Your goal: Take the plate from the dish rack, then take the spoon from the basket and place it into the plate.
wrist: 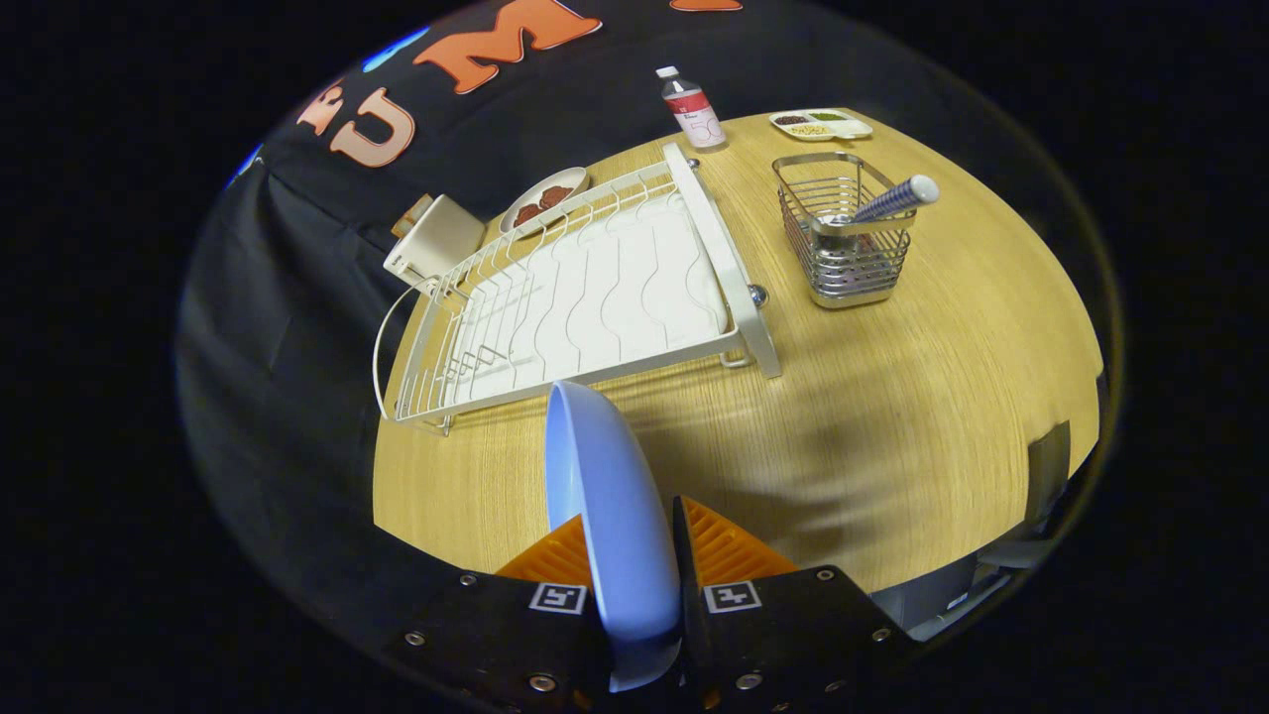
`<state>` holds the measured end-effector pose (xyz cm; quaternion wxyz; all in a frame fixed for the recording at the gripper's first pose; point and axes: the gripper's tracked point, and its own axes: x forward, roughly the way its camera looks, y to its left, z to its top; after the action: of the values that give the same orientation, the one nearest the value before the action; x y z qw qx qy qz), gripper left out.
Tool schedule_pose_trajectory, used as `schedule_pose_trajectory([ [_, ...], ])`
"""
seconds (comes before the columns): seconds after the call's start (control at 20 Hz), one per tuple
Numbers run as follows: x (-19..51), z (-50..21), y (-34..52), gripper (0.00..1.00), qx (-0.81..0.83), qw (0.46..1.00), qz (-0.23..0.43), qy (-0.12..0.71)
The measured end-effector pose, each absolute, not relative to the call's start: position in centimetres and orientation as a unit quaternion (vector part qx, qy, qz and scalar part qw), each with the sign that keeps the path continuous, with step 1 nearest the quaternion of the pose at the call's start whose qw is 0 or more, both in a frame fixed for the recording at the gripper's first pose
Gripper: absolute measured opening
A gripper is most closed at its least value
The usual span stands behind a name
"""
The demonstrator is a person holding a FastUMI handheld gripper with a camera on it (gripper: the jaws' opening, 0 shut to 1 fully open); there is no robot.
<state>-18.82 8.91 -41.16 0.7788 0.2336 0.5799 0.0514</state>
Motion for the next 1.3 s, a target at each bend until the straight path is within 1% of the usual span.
schedule_pose_trajectory([
  [0.2, -18.3, -42.7, 10.3, 0.29, 0.3, 0.758, 0.041, 0.578],
  [0.35, -18.6, -43.6, 10.9, 0.3, 0.306, 0.745, 0.034, 0.591],
  [0.55, -18.6, -44.0, 10.6, 0.36, 0.281, 0.744, 0.027, 0.605],
  [0.6, -18.4, -44.0, 10.3, 0.4, 0.273, 0.748, 0.025, 0.605],
  [0.65, -18.1, -44.0, 9.8, 0.42, 0.264, 0.753, 0.021, 0.602],
  [0.7, -18.0, -44.0, 9.3, 0.47, 0.256, 0.757, 0.019, 0.601],
  [0.75, -17.9, -43.8, 8.9, 0.51, 0.253, 0.759, 0.017, 0.6],
  [0.85, -17.4, -42.8, 8.2, 0.54, 0.266, 0.762, 0.019, 0.59],
  [0.95, -16.7, -41.9, 6.9, 0.57, 0.268, 0.776, 0.018, 0.571],
  [1.05, -15.3, -40.3, 5.0, 0.57, 0.257, 0.808, 0.016, 0.531],
  [1.2, -12.8, -38.3, 1.6, 0.65, 0.227, 0.858, 0.005, 0.461],
  [1.3, -12.2, -37.7, -0.5, 0.68, 0.205, 0.876, -0.009, 0.436],
])
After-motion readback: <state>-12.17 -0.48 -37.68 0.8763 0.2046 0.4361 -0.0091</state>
